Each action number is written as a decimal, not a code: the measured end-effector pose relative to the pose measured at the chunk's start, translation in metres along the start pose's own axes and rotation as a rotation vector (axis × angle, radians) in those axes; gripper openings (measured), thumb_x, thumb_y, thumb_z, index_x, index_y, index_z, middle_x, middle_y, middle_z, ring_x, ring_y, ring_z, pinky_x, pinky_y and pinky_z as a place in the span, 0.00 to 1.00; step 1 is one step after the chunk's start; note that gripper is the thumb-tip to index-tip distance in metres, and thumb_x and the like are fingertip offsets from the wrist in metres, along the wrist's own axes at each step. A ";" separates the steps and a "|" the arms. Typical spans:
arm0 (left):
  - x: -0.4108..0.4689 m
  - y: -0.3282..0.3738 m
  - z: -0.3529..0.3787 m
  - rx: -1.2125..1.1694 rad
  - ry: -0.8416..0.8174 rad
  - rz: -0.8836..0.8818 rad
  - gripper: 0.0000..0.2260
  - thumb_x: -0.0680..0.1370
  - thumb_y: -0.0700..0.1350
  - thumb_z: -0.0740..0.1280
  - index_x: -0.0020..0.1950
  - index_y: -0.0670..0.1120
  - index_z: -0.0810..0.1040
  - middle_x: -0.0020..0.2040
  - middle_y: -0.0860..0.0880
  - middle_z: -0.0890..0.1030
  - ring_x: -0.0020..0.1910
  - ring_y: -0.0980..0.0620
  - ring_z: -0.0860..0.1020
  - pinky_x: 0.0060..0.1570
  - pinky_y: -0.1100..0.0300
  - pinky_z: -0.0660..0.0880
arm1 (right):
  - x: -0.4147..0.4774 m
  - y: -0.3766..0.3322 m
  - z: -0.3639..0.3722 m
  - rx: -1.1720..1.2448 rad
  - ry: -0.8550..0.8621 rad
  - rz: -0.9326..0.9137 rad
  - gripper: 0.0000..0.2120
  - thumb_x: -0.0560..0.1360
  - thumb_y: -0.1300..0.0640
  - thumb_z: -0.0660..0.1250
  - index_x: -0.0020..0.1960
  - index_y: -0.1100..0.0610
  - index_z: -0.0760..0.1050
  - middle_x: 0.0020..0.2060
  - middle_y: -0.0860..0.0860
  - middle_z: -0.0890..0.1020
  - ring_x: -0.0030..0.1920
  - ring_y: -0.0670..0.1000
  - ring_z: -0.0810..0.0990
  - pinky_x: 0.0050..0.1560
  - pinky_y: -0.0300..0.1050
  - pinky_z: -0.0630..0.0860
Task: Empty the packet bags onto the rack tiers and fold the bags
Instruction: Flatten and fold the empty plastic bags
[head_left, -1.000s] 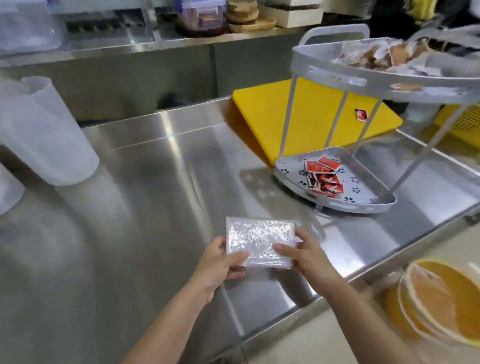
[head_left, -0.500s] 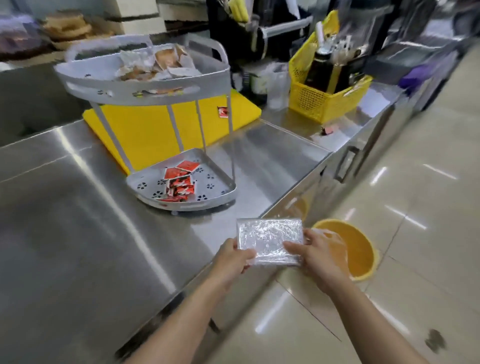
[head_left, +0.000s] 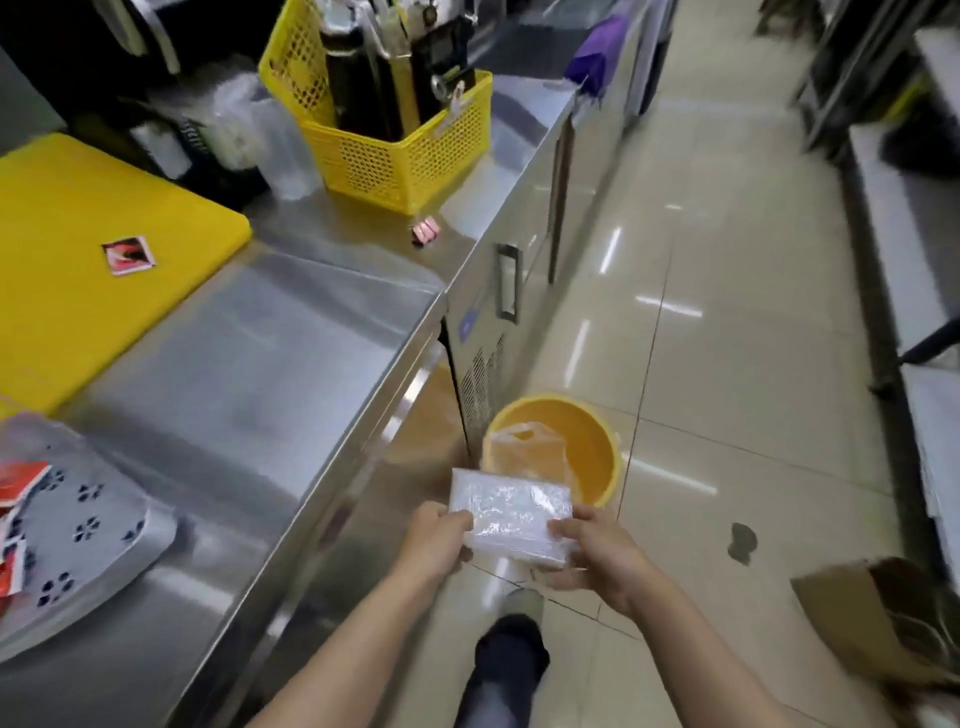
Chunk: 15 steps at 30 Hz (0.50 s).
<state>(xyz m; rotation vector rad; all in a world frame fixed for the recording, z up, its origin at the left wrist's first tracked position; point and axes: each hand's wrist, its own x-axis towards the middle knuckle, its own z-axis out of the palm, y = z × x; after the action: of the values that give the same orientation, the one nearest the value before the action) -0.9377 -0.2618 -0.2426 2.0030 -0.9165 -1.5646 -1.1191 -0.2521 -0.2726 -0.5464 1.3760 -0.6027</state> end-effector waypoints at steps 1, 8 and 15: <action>0.003 0.004 0.002 -0.017 -0.004 0.002 0.06 0.73 0.37 0.62 0.38 0.44 0.66 0.34 0.46 0.71 0.28 0.50 0.71 0.32 0.59 0.65 | 0.001 -0.003 -0.002 0.010 0.019 0.013 0.17 0.73 0.68 0.62 0.61 0.60 0.71 0.46 0.58 0.80 0.27 0.50 0.80 0.33 0.49 0.81; 0.129 0.035 0.064 0.152 0.061 -0.059 0.09 0.70 0.37 0.62 0.40 0.49 0.63 0.33 0.45 0.73 0.28 0.47 0.70 0.28 0.58 0.65 | 0.099 -0.030 -0.041 0.103 0.395 0.015 0.09 0.72 0.70 0.61 0.48 0.60 0.66 0.34 0.57 0.75 0.25 0.55 0.71 0.22 0.41 0.70; 0.256 0.004 0.118 0.399 0.051 0.008 0.06 0.77 0.44 0.61 0.43 0.54 0.75 0.43 0.48 0.81 0.39 0.49 0.76 0.38 0.59 0.69 | 0.236 0.010 -0.066 0.293 0.403 0.154 0.03 0.73 0.64 0.65 0.41 0.60 0.75 0.35 0.55 0.77 0.32 0.53 0.75 0.28 0.43 0.71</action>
<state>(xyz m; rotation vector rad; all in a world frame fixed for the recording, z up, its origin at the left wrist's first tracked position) -1.0162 -0.4431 -0.4439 2.2866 -1.2962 -1.4025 -1.1620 -0.4055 -0.4591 -0.0804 1.6516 -0.8005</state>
